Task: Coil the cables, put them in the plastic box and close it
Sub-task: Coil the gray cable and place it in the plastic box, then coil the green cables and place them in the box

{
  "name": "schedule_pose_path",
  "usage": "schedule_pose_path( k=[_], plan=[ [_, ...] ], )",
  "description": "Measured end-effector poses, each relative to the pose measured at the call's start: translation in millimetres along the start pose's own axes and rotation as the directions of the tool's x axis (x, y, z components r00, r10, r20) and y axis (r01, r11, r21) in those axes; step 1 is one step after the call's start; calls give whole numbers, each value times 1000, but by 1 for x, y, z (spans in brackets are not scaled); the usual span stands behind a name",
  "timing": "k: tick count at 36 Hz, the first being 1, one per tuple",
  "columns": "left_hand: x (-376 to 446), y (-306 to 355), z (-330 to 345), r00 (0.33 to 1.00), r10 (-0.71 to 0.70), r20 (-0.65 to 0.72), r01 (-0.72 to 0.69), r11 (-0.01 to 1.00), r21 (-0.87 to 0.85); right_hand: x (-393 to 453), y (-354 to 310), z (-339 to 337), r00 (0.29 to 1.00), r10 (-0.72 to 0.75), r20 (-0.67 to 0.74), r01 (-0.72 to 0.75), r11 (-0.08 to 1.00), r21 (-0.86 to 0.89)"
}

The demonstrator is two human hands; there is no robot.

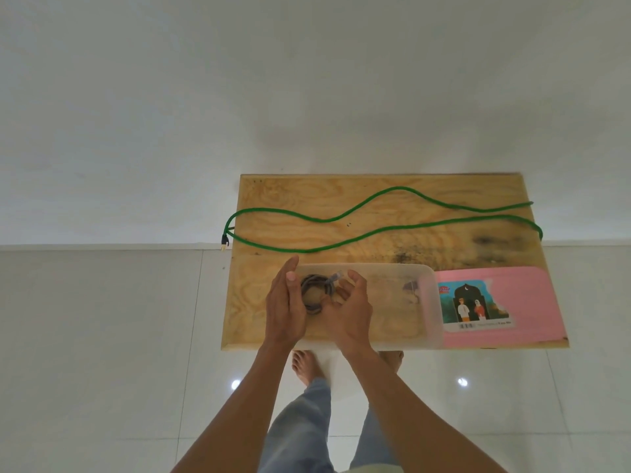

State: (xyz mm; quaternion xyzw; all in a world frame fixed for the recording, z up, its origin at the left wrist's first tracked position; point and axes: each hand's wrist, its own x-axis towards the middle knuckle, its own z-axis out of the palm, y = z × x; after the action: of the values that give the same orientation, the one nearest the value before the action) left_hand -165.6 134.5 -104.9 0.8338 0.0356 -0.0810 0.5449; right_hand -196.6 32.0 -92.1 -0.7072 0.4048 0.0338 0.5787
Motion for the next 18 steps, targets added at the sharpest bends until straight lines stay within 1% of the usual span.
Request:
schedule_pose_path(
  k=[6,11,15,18],
  plan=[
    [6,10,-14,999,12,-37,-12,1000,3,-6,-12,-19,999,0,-37,-1,1000,-14],
    [19,29,-30,998,25,-54,-24,1000,11,-12,-35,-44,994,-60,-91,59,998,-12],
    [37,47,-32,995,90,-48,-84,990,115,-3,-58,-63,981,-149,-120,146,989,-36],
    [51,65,-24,993,112,-32,-105,979,174,11,-78,-81,972,-198,-130,185,977,-106]
  ],
)
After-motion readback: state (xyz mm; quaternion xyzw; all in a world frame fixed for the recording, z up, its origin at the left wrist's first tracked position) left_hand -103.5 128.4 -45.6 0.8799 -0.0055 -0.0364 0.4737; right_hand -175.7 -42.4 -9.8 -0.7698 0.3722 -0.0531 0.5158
